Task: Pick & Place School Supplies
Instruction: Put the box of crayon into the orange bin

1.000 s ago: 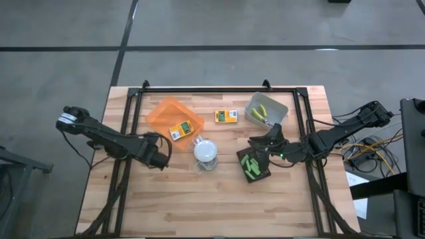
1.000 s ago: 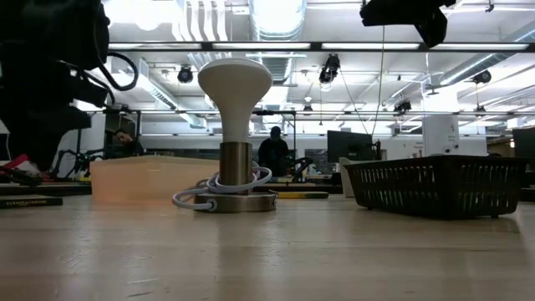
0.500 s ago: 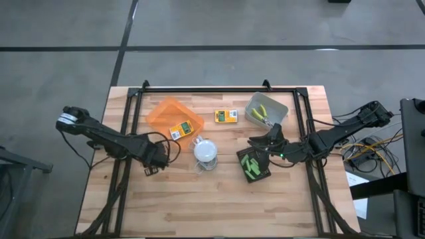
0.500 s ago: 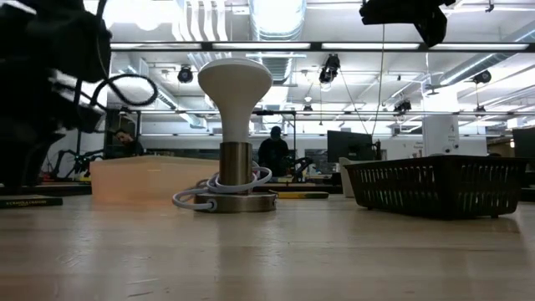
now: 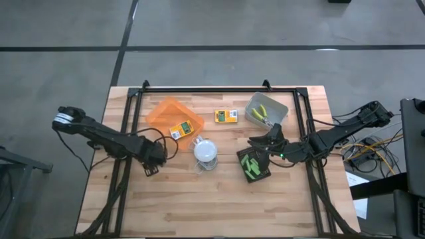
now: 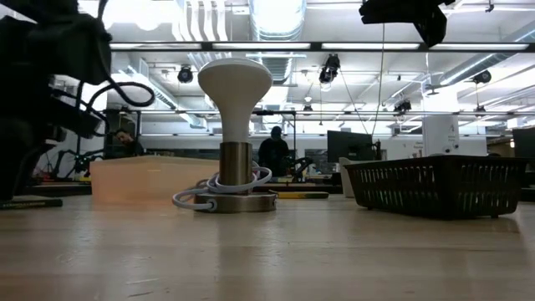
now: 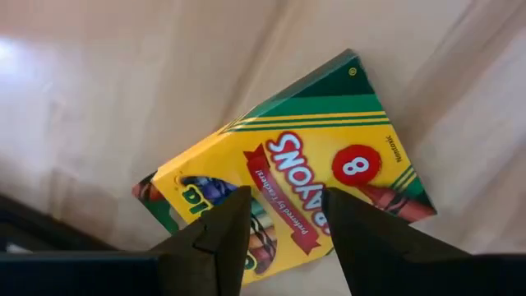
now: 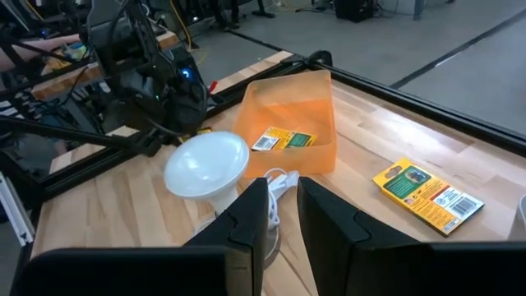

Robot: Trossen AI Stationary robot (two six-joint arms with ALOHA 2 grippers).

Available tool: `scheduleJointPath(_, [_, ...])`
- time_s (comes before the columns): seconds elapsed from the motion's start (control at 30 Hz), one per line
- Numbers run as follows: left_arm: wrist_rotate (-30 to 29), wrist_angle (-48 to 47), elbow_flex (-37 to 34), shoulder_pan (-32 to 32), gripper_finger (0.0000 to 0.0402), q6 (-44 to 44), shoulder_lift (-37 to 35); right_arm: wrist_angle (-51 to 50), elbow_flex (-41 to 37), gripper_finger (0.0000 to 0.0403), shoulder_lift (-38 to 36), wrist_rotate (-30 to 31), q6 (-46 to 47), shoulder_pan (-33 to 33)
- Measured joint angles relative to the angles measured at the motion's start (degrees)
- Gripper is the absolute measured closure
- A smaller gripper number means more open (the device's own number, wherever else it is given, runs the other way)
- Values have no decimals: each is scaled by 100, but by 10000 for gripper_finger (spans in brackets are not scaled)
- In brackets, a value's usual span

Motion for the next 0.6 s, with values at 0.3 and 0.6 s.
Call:
scheduleJointPath(0.3, [757, 1246, 569, -8, 235, -16, 25, -16, 0, 335, 0, 0, -41, 0])
scheduleJointPath(0.6, [998, 2711, 766, -26, 236, -48, 114, -15, -22, 335, 0, -13, -43, 0])
